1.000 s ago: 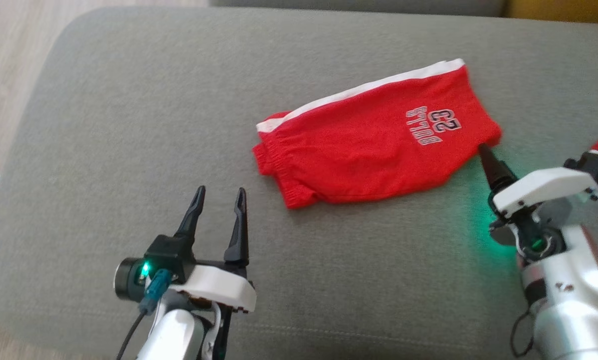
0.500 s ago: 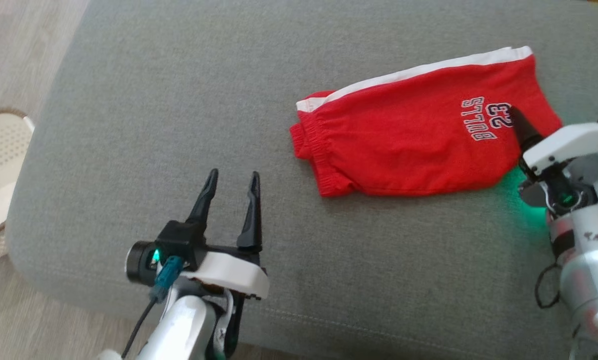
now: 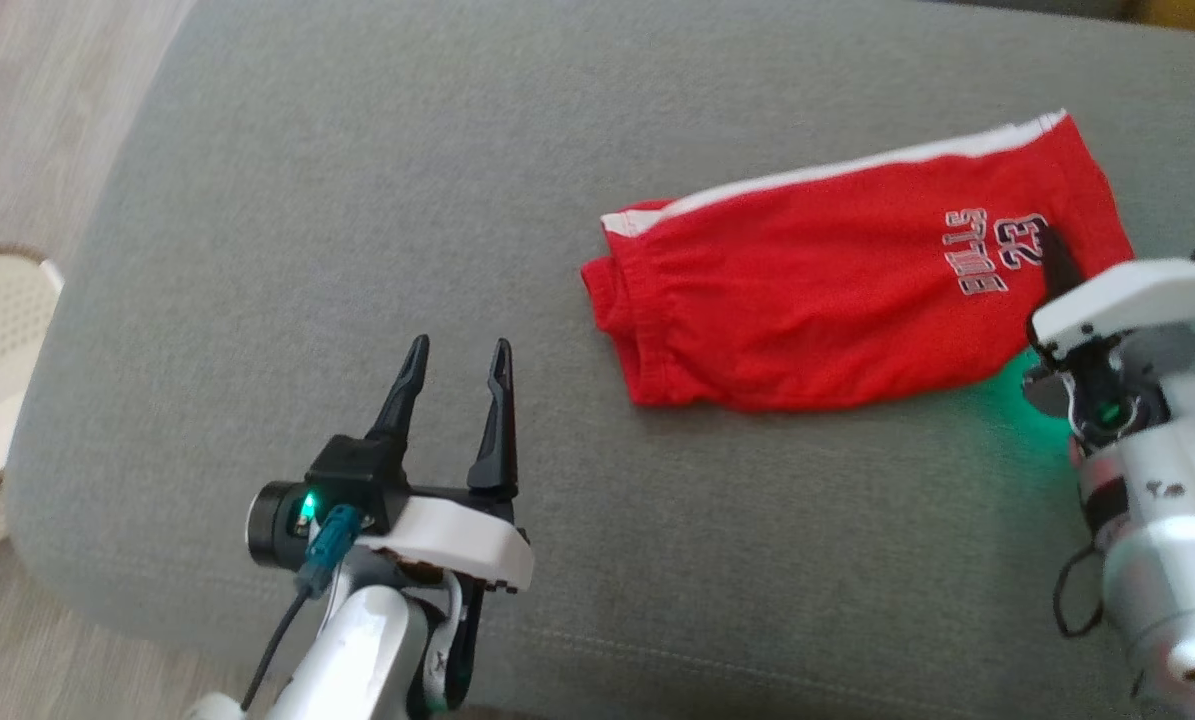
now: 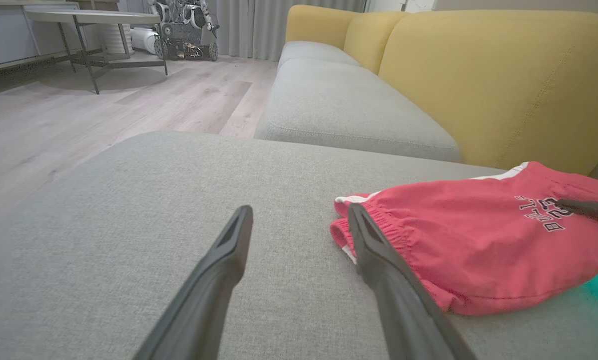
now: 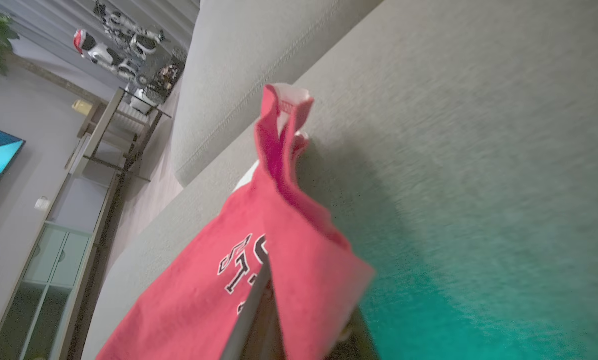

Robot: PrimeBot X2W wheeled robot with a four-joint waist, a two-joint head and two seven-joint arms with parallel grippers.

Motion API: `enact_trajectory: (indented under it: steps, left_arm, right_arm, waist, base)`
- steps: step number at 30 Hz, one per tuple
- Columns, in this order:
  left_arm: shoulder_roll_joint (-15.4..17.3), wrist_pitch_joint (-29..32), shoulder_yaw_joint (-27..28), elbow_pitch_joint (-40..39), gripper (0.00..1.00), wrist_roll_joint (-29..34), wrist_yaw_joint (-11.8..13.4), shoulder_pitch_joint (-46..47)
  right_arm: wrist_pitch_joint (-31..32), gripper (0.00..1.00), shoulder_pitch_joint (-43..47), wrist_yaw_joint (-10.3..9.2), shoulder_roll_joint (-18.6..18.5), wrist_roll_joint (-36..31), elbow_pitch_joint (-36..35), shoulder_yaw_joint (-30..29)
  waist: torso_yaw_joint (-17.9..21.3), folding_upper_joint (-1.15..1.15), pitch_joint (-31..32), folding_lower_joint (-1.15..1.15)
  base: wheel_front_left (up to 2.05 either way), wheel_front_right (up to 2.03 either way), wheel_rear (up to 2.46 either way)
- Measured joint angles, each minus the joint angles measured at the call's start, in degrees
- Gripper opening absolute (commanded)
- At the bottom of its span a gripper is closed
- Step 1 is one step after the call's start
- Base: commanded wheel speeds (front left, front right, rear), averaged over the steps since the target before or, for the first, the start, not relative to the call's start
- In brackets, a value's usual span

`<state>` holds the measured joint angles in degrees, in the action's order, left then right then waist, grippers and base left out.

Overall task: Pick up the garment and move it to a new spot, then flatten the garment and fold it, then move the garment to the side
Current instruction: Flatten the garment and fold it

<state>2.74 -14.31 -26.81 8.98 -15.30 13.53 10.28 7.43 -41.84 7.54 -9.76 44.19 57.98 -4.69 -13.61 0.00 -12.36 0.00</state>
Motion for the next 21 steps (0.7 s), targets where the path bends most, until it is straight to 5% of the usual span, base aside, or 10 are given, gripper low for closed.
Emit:
enact_trajectory:
  steps: [11,21]
  left_arm:
    - [0.00,0.00,2.82,0.56,1.00,0.01,-1.29,-2.54]
    - [0.03,0.00,3.87,0.58,1.00,0.01,-2.02,-5.41]
  right_arm:
    - [-8.84,0.00,10.07,0.00,0.22,1.29,-2.96,-0.43]
    - [-11.82,0.00,13.00,0.00,0.63,-4.44,-2.57,-1.03]
  waist:
    - [5.36,0.00,5.29,0.00]
    - [9.70,0.00,8.78,0.00]
  base:
    - [0.00,0.00,0.00]
    - [0.00,0.00,0.00]
